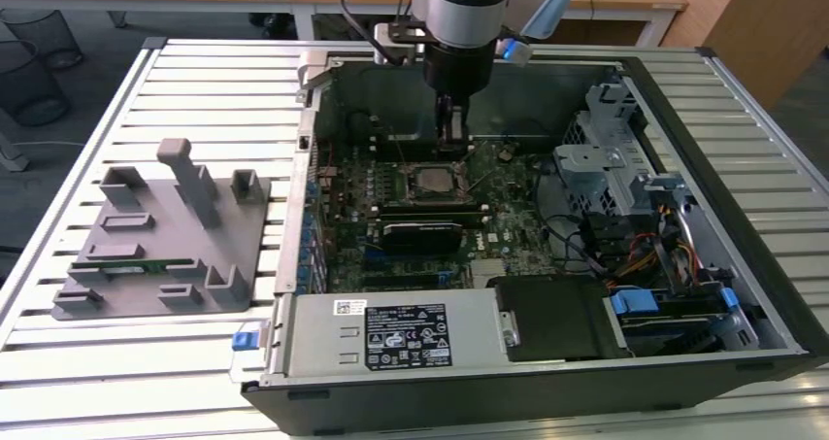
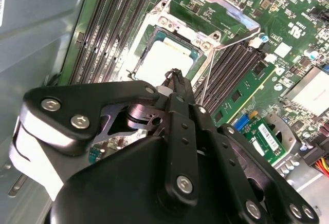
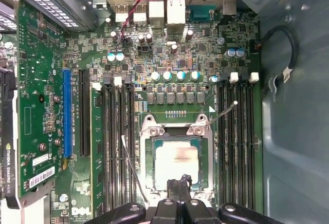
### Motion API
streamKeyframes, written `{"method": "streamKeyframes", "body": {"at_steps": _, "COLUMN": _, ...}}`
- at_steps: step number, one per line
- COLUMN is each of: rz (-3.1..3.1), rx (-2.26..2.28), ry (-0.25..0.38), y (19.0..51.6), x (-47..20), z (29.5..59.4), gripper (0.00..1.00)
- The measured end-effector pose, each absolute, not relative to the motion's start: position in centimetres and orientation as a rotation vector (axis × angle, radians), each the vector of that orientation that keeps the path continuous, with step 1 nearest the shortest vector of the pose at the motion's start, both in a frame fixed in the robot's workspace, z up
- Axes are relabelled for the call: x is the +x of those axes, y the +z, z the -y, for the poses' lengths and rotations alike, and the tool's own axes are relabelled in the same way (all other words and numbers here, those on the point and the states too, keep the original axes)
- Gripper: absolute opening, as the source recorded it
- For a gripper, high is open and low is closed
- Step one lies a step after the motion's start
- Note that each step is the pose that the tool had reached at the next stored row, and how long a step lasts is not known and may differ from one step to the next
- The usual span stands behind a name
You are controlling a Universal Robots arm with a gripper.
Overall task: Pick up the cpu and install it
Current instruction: 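Close the cpu cover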
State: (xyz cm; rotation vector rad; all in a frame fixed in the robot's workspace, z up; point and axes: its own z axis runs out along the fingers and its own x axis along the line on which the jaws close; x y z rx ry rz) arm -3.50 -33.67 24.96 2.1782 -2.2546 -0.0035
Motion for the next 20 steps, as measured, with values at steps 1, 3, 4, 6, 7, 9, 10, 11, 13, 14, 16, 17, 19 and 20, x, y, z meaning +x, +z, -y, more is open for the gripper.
{"method": "streamKeyframes", "body": {"at_steps": 1, "rz": 2.255, "rx": 2.178, "ry": -0.003, "y": 25.07, "x": -3.50, "z": 33.67, "gripper": 0.11}}
{"method": "streamKeyframes", "body": {"at_steps": 3, "rz": 2.255, "rx": 2.178, "ry": -0.003, "y": 25.28, "x": -3.50, "z": 33.67, "gripper": 0.11}}
{"method": "streamKeyframes", "body": {"at_steps": 4, "rz": 2.255, "rx": 2.178, "ry": -0.003, "y": 25.40, "x": -3.50, "z": 33.67, "gripper": 0.11}}
{"method": "streamKeyframes", "body": {"at_steps": 6, "rz": 2.255, "rx": 2.178, "ry": -0.003, "y": 25.65, "x": -3.50, "z": 33.67, "gripper": 0.11}}
{"method": "streamKeyframes", "body": {"at_steps": 7, "rz": 2.255, "rx": 2.178, "ry": -0.003, "y": 25.73, "x": -3.50, "z": 33.67, "gripper": 0.11}}
{"method": "streamKeyframes", "body": {"at_steps": 9, "rz": 2.255, "rx": 2.178, "ry": -0.004, "y": 25.73, "x": -3.50, "z": 33.66, "gripper": 0.11}}
{"method": "streamKeyframes", "body": {"at_steps": 10, "rz": 2.255, "rx": 2.178, "ry": -0.004, "y": 25.74, "x": -3.50, "z": 33.67, "gripper": 0.11}}
{"method": "streamKeyframes", "body": {"at_steps": 11, "rz": 2.255, "rx": 2.178, "ry": -0.004, "y": 25.75, "x": -3.50, "z": 33.67, "gripper": 0.11}}
{"method": "streamKeyframes", "body": {"at_steps": 13, "rz": 2.254, "rx": 2.178, "ry": -0.003, "y": 25.77, "x": -3.50, "z": 33.75, "gripper": 0.11}}
{"method": "streamKeyframes", "body": {"at_steps": 14, "rz": 2.254, "rx": 2.178, "ry": -0.003, "y": 25.77, "x": -3.50, "z": 33.83, "gripper": 0.11}}
{"method": "streamKeyframes", "body": {"at_steps": 16, "rz": 2.255, "rx": 2.178, "ry": -0.003, "y": 25.76, "x": -3.50, "z": 33.98, "gripper": 0.11}}
{"method": "streamKeyframes", "body": {"at_steps": 17, "rz": 2.255, "rx": 2.178, "ry": -0.004, "y": 25.76, "x": -3.50, "z": 34.01, "gripper": 0.11}}
{"method": "streamKeyframes", "body": {"at_steps": 19, "rz": 2.255, "rx": 2.178, "ry": -0.004, "y": 25.75, "x": -3.50, "z": 34.03, "gripper": 0.11}}
{"method": "streamKeyframes", "body": {"at_steps": 20, "rz": 2.255, "rx": 2.178, "ry": -0.004, "y": 25.75, "x": -3.48, "z": 34.03, "gripper": 0.11}}
